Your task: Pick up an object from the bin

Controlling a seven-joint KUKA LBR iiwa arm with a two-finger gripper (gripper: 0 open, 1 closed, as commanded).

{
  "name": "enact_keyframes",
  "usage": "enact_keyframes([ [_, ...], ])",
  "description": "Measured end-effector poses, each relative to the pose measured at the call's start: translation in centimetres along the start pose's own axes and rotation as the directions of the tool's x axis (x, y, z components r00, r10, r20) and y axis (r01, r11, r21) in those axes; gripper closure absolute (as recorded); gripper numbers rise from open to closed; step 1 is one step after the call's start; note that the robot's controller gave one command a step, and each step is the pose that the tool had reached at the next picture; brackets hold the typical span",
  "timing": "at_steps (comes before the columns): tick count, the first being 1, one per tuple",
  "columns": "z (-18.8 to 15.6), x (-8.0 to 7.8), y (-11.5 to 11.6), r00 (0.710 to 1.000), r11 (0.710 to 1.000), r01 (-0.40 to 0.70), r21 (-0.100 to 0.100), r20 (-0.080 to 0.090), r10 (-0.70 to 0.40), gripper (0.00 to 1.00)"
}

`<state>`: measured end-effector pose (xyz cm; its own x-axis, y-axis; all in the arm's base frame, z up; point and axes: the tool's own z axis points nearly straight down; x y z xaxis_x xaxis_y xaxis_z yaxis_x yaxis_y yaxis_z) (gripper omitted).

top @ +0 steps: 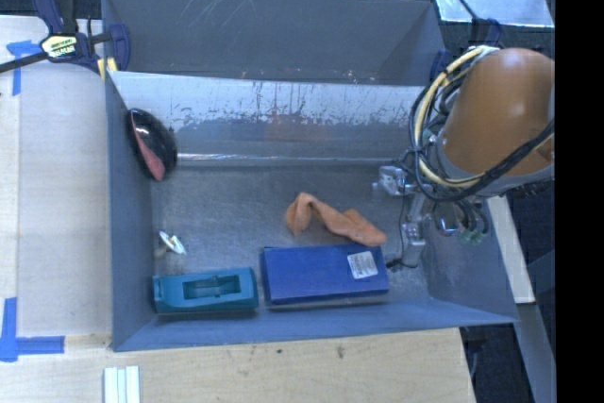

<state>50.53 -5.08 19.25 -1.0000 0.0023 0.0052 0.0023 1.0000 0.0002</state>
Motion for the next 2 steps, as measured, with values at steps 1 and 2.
enact_keyframes([
  [1,-0.4,-0.2,0.0,1.000,1.000,0.001,0.001,0.008,-0.001,0.00],
  [2,3.5,-1.3,0.2,0.999,0.999,0.043,0.003,0.017,-0.043,0.00],
])
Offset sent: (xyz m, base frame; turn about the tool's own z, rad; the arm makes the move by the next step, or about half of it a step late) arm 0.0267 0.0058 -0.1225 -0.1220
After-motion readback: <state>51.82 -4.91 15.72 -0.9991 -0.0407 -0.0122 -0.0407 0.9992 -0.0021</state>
